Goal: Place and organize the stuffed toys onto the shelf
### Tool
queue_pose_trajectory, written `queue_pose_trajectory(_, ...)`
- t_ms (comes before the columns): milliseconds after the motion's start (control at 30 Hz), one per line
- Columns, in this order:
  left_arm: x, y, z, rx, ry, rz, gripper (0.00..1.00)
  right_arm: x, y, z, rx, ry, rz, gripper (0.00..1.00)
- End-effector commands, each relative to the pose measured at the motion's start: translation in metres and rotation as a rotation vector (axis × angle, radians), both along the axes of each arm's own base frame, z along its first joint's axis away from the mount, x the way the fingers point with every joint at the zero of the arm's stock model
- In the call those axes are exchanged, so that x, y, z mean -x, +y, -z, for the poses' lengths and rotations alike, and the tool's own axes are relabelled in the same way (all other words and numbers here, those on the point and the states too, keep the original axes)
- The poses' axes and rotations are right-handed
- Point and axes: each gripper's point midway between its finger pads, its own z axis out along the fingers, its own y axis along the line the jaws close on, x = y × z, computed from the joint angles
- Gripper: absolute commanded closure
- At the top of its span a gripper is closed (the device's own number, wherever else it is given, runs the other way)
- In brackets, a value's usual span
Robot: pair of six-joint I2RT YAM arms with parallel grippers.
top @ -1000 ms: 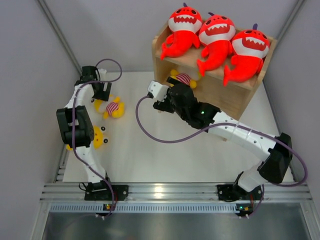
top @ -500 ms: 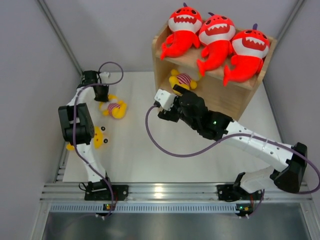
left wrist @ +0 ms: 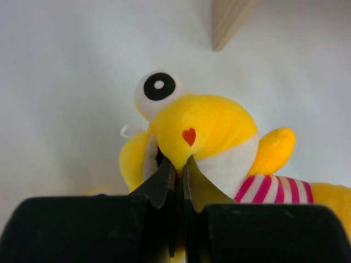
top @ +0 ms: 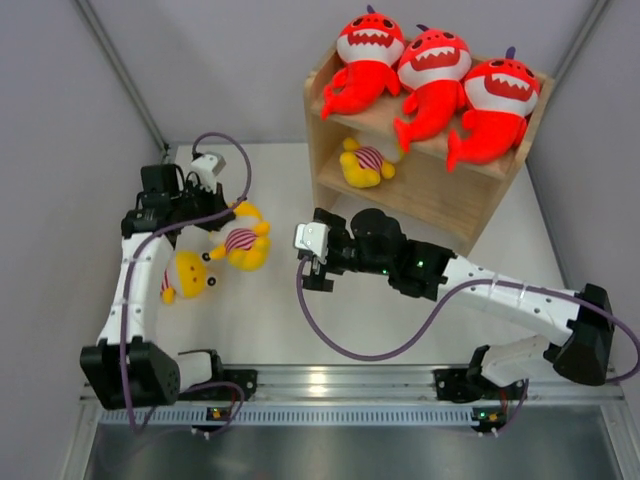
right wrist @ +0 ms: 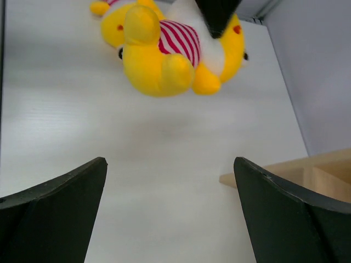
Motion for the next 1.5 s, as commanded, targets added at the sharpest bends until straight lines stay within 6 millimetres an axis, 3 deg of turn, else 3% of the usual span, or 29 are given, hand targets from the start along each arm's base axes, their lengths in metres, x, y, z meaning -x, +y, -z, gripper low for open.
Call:
queue_pose_trajectory(0, 0.046, -0.033, -0.040, 0.095, -0.057, 0.109, 1.00, 0.023, 0.042, -0.036, -0.171, 0.040, -0.159, 0.00)
queue_pose_trajectory(167, 0.074, -0.041, -0.081, 0.119, -0.144, 0.124, 1.00, 0.024, 0.069, -0.030, -0.173, 0.090, -0.217, 0.01)
queue_pose_trajectory(200, 0.076, -0.042, -0.084, 0.129, -0.147, 0.120, 1.00, 0.031, 0.073, -0.029, -0.174, 0.107, -0.254, 0.01)
queue_pose_trajectory(233, 0.079, -0.044, -0.087, 0.136, -0.152, 0.127, 1.00, 0.032, 0.079, -0.041, -0.208, 0.092, -0.265, 0.01)
queue_pose_trajectory(367, 0.080, -0.041, -0.094, 0.126, -0.171, 0.103, 1.00, 0.049, 0.103, -0.032, -0.188, 0.112, -0.302, 0.01)
queue_pose_trajectory(433, 0.081, -0.040, -0.098, 0.128, -0.176, 0.092, 1.00, 0.049, 0.110, -0.037, -0.207, 0.123, -0.295, 0.02)
queue_pose_trajectory(467, 0.081, -0.040, -0.099, 0.130, -0.177, 0.087, 1.00, 0.049, 0.117, -0.028, -0.194, 0.157, -0.280, 0.05)
queue_pose_trajectory(500, 0.081, -0.040, -0.102, 0.132, -0.184, 0.086, 1.00, 0.045, 0.120, -0.027, -0.192, 0.170, -0.258, 0.10)
queue_pose_trajectory(533, 0.081, -0.040, -0.102, 0.133, -0.181, 0.083, 1.00, 0.041, 0.126, -0.031, -0.196, 0.181, -0.239, 0.30)
queue_pose_trajectory(600, 0.077, -0.040, -0.103, 0.144, -0.169, 0.073, 1.00, 0.034, 0.125, -0.025, -0.176, 0.226, -0.177, 0.56)
queue_pose_trajectory(633, 0.076, -0.040, -0.105, 0.146, -0.169, 0.066, 1.00, 0.032, 0.123, -0.029, -0.187, 0.228, -0.160, 0.87)
queue_pose_trajectory(667, 0.075, -0.040, -0.106, 0.151, -0.166, 0.062, 1.00, 0.028, 0.121, -0.031, -0.203, 0.227, -0.126, 1.00)
queue_pose_trajectory(700, 0.075, -0.040, -0.106, 0.154, -0.164, 0.062, 1.00, 0.028, 0.116, -0.024, -0.198, 0.231, -0.112, 1.00)
queue_pose_trajectory(733, 0.076, -0.040, -0.106, 0.151, -0.169, 0.066, 1.00, 0.027, 0.111, -0.040, -0.246, 0.208, -0.103, 1.00)
queue_pose_trajectory(767, 0.076, -0.040, -0.105, 0.145, -0.167, 0.066, 0.95, 0.024, 0.106, -0.040, -0.251, 0.206, -0.079, 1.00)
queue_pose_trajectory(833, 0.078, -0.039, -0.103, 0.135, -0.172, 0.068, 0.75, 0.024, 0.097, -0.042, -0.256, 0.202, -0.057, 1.00)
queue_pose_trajectory(867, 0.080, -0.038, -0.099, 0.130, -0.164, 0.070, 0.52, 0.022, 0.093, -0.040, -0.246, 0.209, -0.034, 1.00)
queue_pose_trajectory(933, 0.080, -0.038, -0.094, 0.124, -0.157, 0.070, 0.40, 0.021, 0.087, -0.043, -0.252, 0.215, -0.011, 1.00)
queue_pose_trajectory(1000, 0.080, -0.037, -0.089, 0.120, -0.144, 0.068, 0.25, 0.017, 0.076, -0.027, -0.214, 0.232, 0.041, 1.00)
queue_pose_trajectory(1133, 0.075, -0.027, -0.092, 0.082, -0.159, 0.012, 0.02, 0.011, 0.048, -0.020, -0.233, 0.264, 0.122, 1.00)
queue_pose_trajectory(1200, 0.074, -0.020, -0.099, 0.050, -0.186, -0.020, 0.02, 0.009, 0.033, -0.002, -0.210, 0.280, 0.158, 1.00)
queue_pose_trajectory(1233, 0.072, -0.013, -0.100, 0.026, -0.195, -0.053, 0.02, 0.011, 0.026, -0.004, -0.219, 0.286, 0.162, 1.00)
queue_pose_trajectory(1300, 0.071, -0.007, -0.106, -0.003, -0.216, -0.075, 0.02, 0.000, 0.007, 0.012, -0.180, 0.290, 0.247, 1.00)
queue_pose_trajectory(1467, 0.068, 0.001, -0.106, -0.054, -0.229, -0.088, 0.02, -0.010, -0.042, 0.008, -0.167, 0.258, 0.386, 1.00)
